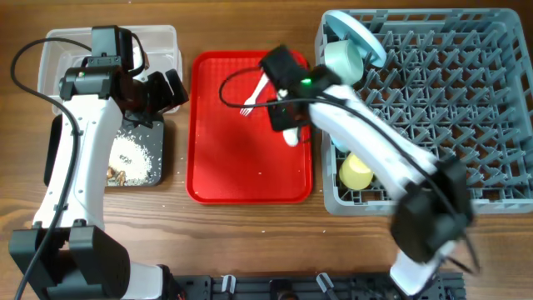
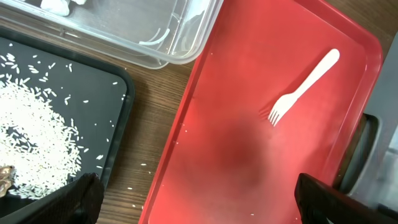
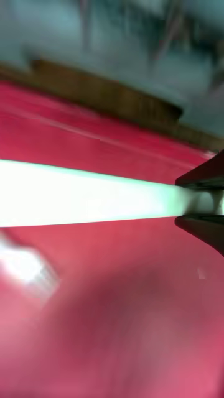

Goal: Sort waste into correct bins and load items into the dishwasher rack
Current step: 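Carry the spoon into the rack and stand it upright with the right gripper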

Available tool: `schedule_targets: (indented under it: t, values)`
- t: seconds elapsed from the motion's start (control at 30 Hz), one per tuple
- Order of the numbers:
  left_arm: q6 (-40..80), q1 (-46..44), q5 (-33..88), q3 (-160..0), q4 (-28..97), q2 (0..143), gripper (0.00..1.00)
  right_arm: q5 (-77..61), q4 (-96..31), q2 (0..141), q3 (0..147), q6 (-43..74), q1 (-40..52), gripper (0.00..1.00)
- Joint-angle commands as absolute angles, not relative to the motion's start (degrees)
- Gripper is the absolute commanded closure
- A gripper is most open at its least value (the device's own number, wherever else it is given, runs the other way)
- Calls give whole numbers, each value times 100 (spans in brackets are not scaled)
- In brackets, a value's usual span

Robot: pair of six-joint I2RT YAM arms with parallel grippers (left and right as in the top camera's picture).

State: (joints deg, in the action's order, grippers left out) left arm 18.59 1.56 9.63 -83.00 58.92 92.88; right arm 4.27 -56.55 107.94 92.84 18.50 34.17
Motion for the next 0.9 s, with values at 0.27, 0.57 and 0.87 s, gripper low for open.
schedule_targets:
  t: [0.27,0.57,0.87]
  values:
    - [1868,174,932,-8385,5878,9247,0,2829,-6062,8495,9529,1127,2440,96]
    - [1868,174,932,-8385,5878,9247,0,2449,-6237,8731,8654,84,1393,96]
    - [1868,174,932,-8385,5878,9247,0,1911,-6156,9096,7846,-102,1284,91]
